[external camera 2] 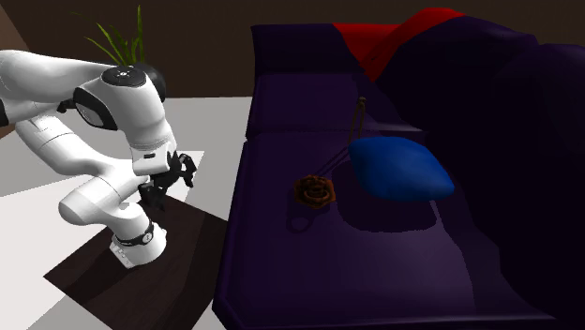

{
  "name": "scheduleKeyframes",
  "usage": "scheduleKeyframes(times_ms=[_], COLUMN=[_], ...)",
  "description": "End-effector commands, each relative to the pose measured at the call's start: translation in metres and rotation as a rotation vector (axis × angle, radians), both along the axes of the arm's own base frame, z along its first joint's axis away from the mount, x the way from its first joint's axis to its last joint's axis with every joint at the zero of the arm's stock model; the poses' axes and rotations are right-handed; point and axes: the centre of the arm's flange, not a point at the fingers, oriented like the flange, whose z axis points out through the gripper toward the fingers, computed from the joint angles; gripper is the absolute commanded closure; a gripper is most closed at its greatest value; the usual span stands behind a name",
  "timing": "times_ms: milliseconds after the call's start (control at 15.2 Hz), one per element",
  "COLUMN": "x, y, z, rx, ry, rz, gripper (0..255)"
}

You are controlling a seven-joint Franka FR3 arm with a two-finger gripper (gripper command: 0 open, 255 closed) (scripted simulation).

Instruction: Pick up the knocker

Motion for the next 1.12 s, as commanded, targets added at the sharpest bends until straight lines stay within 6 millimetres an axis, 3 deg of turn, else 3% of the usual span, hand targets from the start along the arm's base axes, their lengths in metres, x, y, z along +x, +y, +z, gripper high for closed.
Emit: scheduleKeyframes(times_ms=[0,1056], x=[0.000,0.121], y=[0.000,0.131], z=[0.000,-0.070], rx=[0.000,0.101], ry=[0.000,-0.085], rz=[0.000,-0.076], gripper=[0,0])
